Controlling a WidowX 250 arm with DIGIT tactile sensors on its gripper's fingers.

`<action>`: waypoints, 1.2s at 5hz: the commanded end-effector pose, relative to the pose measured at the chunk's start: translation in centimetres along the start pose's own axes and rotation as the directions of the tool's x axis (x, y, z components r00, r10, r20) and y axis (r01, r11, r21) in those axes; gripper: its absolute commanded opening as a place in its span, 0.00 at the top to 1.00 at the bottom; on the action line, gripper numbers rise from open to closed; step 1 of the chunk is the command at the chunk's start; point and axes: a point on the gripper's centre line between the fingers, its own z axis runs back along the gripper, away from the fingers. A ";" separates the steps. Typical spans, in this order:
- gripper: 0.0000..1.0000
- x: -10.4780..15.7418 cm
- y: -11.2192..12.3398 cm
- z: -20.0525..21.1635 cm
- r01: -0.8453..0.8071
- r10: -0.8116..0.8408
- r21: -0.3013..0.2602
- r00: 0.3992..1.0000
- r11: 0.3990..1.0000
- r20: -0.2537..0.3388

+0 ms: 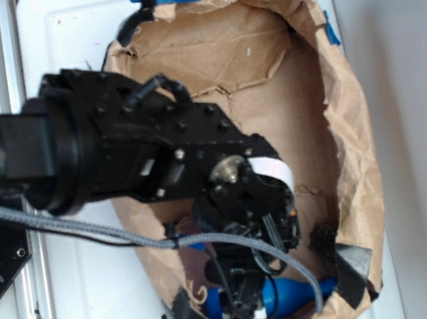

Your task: Grab the blue bottle.

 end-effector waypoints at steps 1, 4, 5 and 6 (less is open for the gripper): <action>0.00 1.1 -1.0 -2.1 0.038 -0.037 0.049 0.999 0.998 -0.007; 0.00 1.5 1.3 -1.8 -0.011 0.020 0.297 0.999 0.955 -0.030; 0.29 1.3 2.4 -0.7 -0.063 0.069 0.378 0.998 0.924 -0.003; 1.00 1.2 3.1 0.4 -0.094 0.091 0.369 0.996 0.925 0.027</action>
